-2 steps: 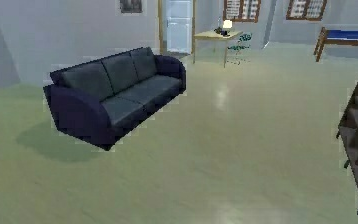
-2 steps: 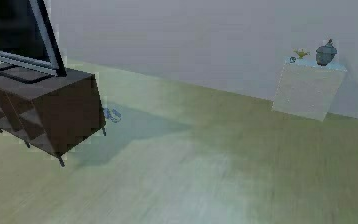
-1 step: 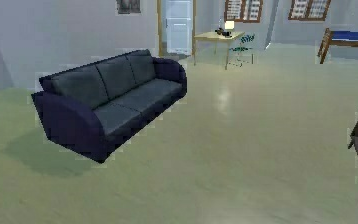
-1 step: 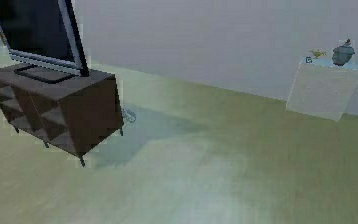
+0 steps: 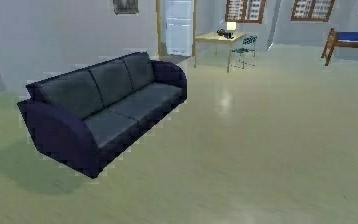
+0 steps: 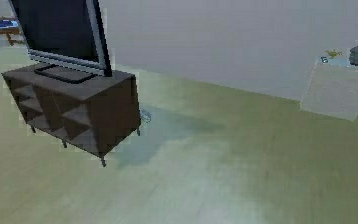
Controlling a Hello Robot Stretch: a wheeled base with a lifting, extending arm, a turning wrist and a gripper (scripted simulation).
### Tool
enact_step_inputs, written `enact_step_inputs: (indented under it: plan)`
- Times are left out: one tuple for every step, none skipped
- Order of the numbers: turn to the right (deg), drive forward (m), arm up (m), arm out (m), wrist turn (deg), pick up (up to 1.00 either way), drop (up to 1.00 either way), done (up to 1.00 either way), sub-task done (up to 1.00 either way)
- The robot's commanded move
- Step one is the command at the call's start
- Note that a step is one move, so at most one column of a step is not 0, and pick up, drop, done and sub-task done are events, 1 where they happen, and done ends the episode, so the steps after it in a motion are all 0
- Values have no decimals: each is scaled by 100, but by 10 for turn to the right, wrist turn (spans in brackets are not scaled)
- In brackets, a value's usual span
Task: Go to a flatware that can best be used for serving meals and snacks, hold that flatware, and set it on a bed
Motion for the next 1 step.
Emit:
enact_step_inputs:
  plan:
    - [150, 0, 0, 0, 0, 0, 0, 0, 0]
